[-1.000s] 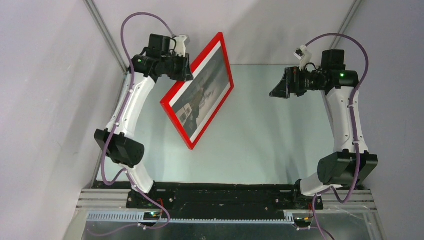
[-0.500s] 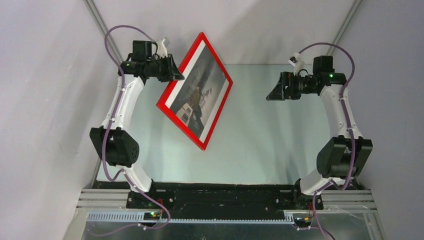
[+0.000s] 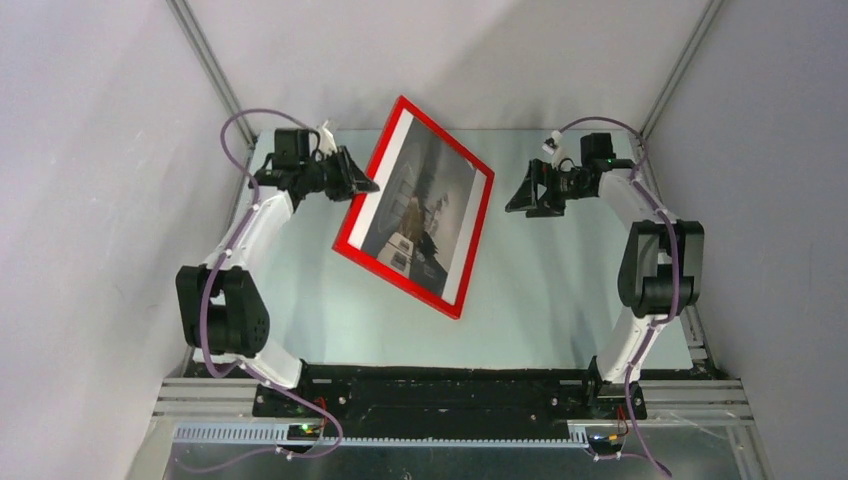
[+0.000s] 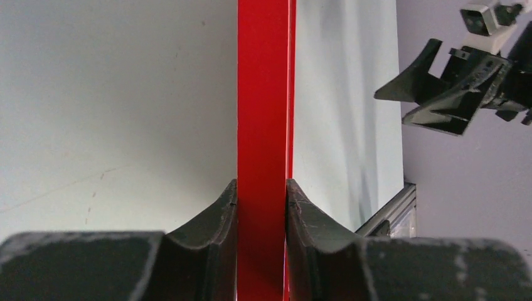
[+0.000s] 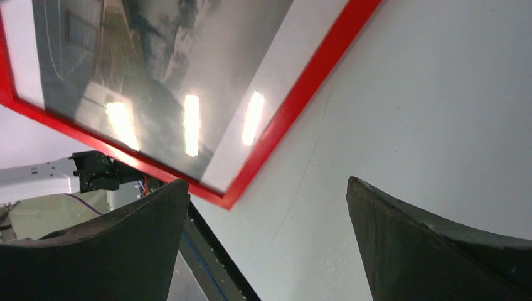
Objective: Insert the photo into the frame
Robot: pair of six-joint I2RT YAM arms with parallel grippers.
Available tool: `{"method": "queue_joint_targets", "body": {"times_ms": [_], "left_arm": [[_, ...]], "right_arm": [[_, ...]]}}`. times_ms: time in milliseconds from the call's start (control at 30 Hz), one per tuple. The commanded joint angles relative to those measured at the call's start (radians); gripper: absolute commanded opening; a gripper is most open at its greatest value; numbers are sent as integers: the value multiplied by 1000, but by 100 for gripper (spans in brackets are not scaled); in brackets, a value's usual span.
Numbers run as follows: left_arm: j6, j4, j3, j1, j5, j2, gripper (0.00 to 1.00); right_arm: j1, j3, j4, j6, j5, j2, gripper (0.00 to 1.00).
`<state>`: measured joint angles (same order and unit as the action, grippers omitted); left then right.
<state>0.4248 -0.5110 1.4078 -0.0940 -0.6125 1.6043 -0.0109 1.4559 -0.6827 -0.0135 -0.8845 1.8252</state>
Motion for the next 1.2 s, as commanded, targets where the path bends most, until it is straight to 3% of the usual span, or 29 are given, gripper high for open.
{"method": "queue_joint_targets", "body": {"times_ms": [0, 267, 567, 967, 1167], "left_arm": [[46, 166, -173, -16, 12, -101, 0], [173, 425, -444, -18, 52, -143, 0], [190, 481, -504, -40, 78, -69, 1], [160, 487, -518, -102, 109, 21, 16], [156, 505, -519, -110, 92, 46, 33]], "right_arm": [[-42, -11, 143, 96, -54, 80, 99], [-66, -8, 161, 115, -73, 233, 99], [-71, 5, 139, 103, -24, 288, 99], [-53, 37, 114, 88, -1, 325, 100], [-29, 40, 109, 82, 9, 321, 99]]}}
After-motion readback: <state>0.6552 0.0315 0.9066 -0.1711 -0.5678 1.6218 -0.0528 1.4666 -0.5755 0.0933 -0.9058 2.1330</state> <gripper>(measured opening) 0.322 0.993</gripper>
